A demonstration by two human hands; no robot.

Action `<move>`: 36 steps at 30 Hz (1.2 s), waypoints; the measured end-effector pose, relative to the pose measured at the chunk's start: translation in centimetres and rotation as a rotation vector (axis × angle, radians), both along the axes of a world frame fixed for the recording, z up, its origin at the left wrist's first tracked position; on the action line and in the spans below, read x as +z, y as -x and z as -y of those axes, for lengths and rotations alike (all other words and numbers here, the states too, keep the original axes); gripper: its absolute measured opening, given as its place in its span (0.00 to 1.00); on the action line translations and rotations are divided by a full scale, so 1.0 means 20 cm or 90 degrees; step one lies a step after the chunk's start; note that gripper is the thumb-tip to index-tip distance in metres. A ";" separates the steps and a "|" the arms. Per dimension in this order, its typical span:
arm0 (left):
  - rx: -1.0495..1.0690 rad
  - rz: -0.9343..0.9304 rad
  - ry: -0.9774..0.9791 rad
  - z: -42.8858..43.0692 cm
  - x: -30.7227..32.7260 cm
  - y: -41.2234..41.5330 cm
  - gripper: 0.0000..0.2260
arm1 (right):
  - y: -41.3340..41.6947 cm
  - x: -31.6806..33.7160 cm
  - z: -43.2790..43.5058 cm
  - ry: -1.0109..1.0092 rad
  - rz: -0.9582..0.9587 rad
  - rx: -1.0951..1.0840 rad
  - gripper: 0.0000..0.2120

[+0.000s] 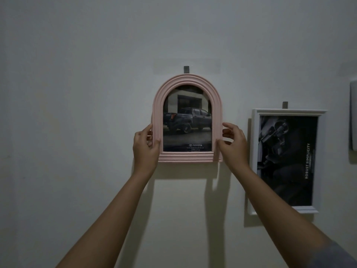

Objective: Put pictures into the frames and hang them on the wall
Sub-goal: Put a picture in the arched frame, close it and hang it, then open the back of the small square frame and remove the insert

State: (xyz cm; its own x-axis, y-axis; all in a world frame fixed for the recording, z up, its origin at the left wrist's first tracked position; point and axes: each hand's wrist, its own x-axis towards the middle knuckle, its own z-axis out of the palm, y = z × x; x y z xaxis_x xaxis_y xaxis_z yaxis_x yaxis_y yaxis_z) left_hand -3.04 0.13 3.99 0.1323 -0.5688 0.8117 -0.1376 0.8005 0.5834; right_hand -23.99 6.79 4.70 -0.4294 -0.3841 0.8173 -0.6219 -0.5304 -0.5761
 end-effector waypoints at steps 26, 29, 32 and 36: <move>0.151 0.028 0.008 -0.11 0.03 0.06 0.19 | 0.08 0.00 -0.09 -0.033 -0.032 -0.015 0.14; 0.159 0.037 0.076 -0.20 0.15 0.12 0.16 | 0.18 0.13 -0.19 0.008 -0.068 -0.030 0.13; 0.134 0.069 0.141 -0.30 0.29 0.29 0.16 | 0.35 0.28 -0.35 0.037 -0.123 -0.068 0.13; 0.110 0.152 0.241 -0.46 0.41 0.71 0.18 | 0.73 0.41 -0.58 0.008 -0.192 -0.147 0.14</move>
State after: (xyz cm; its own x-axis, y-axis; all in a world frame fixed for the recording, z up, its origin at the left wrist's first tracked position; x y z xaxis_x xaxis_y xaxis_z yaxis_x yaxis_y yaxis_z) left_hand -17.14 9.29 12.11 -0.0167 -0.2138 0.9767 -0.3820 0.9041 0.1914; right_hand -38.68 18.49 12.88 -0.2429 -0.2951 0.9241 -0.8667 -0.3618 -0.3433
